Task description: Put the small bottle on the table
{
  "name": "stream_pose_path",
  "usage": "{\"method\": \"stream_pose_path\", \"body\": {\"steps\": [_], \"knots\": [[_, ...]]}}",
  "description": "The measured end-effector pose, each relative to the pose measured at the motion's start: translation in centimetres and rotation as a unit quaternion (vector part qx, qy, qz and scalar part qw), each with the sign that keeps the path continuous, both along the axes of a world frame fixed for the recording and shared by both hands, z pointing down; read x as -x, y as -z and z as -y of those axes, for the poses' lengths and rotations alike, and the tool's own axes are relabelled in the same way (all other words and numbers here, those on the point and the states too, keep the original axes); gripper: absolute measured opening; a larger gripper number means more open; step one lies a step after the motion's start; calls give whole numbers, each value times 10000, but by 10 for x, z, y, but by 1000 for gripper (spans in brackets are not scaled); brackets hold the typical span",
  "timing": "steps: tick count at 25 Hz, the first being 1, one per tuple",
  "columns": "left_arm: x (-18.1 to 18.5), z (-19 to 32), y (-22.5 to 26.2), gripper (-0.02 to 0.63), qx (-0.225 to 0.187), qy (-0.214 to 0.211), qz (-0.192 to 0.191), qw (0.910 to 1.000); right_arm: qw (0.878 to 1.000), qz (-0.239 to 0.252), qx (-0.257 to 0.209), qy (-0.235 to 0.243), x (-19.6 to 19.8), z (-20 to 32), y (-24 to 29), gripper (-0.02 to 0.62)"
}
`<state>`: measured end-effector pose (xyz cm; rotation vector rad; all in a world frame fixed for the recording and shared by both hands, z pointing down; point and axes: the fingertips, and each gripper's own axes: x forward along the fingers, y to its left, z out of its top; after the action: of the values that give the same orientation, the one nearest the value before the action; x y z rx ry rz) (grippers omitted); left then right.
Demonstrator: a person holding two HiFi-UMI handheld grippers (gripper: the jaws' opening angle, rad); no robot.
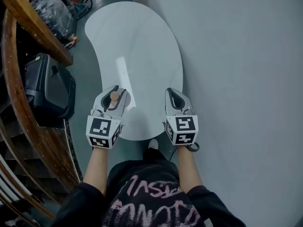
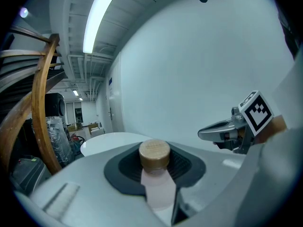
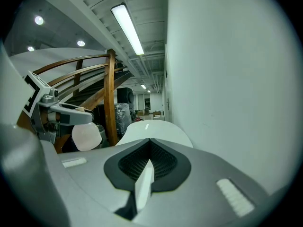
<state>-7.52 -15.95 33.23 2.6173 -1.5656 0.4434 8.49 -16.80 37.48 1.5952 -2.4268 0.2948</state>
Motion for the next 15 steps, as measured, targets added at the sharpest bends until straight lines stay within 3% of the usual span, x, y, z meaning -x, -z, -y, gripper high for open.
{"method": "stream_pose_path", "body": {"steps": [15], "knots": [[-8,21,5,115,-39,126,54,9999,9998,6,-14,192,-7,26,2,12]]}}
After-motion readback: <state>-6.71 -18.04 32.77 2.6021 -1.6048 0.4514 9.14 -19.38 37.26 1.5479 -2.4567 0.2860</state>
